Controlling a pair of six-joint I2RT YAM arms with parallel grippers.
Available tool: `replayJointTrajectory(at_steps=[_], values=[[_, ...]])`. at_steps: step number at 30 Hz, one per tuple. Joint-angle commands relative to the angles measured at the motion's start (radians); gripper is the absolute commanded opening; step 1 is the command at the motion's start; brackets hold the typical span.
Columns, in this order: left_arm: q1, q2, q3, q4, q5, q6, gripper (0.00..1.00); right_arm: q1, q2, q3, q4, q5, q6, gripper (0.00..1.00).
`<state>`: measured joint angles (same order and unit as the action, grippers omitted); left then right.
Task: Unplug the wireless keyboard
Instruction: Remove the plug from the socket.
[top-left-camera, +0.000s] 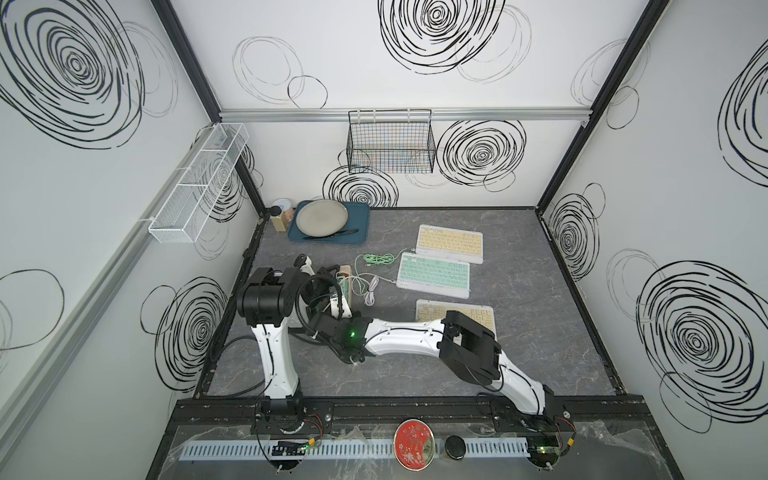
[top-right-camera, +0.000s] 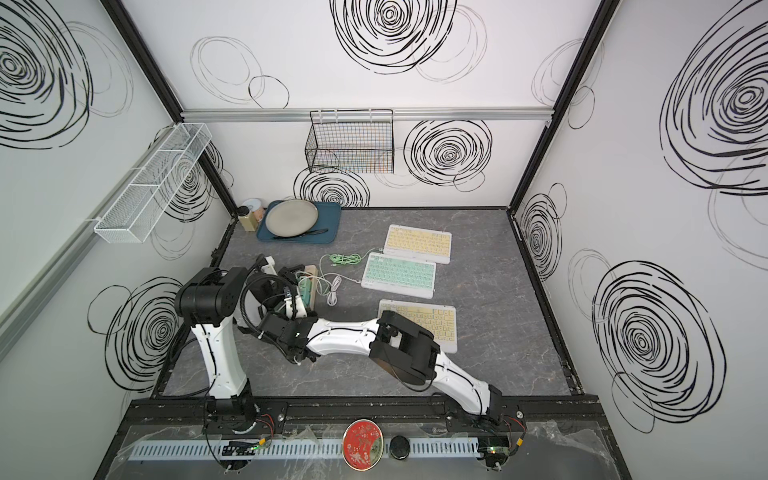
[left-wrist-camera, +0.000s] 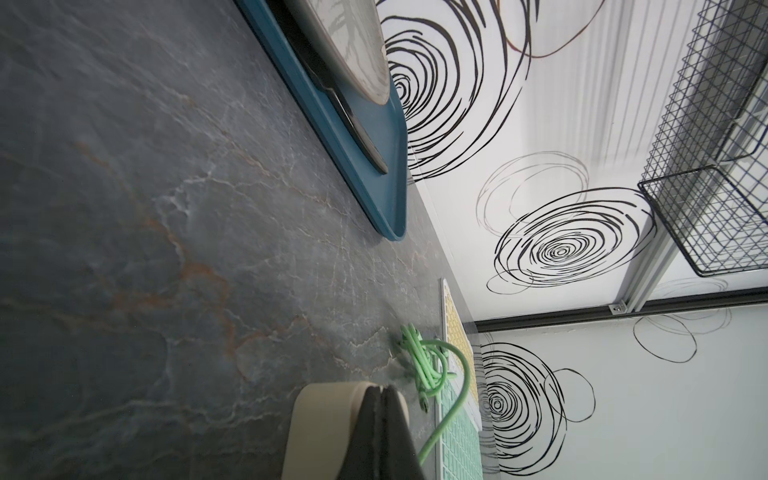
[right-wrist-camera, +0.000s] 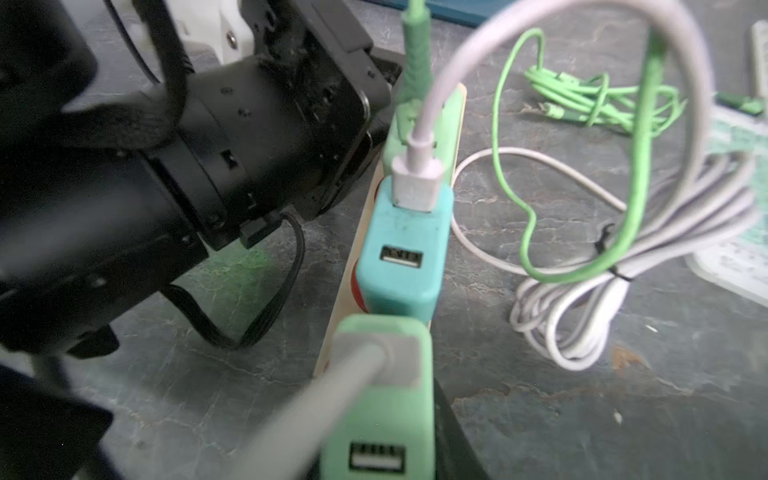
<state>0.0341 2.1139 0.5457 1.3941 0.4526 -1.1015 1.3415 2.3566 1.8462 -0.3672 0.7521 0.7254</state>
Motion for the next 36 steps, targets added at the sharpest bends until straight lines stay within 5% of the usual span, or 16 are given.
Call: replayJointTrajectory(at_steps=[1, 5, 11, 15, 20, 28, 36], values=[[-0.028, 0.070, -0.035, -0.203, 0.063, 0.000, 0.00, 0.021, 0.020, 0.067, -0.035, 0.091, -0.037, 0.00], [-0.028, 0.072, -0.036, -0.198, 0.061, -0.003, 0.00, 0.028, 0.002, 0.025, 0.024, 0.061, -0.044, 0.00], [-0.027, 0.073, -0.036, -0.193, 0.063, -0.004, 0.00, -0.041, -0.164, -0.313, 0.450, -0.350, 0.033, 0.00], [-0.026, 0.073, -0.037, -0.191, 0.063, -0.007, 0.00, -0.055, -0.179, -0.320, 0.478, -0.454, 0.133, 0.00], [-0.026, 0.075, -0.038, -0.188, 0.064, -0.008, 0.00, -0.002, -0.148, -0.214, 0.378, -0.303, 0.092, 0.00], [-0.025, 0.079, -0.038, -0.178, 0.071, -0.014, 0.00, 0.067, -0.015, 0.003, 0.148, 0.138, -0.031, 0.00], [-0.024, 0.080, -0.038, -0.176, 0.070, -0.015, 0.00, 0.082, -0.011, -0.006, 0.150, 0.281, -0.097, 0.00]])
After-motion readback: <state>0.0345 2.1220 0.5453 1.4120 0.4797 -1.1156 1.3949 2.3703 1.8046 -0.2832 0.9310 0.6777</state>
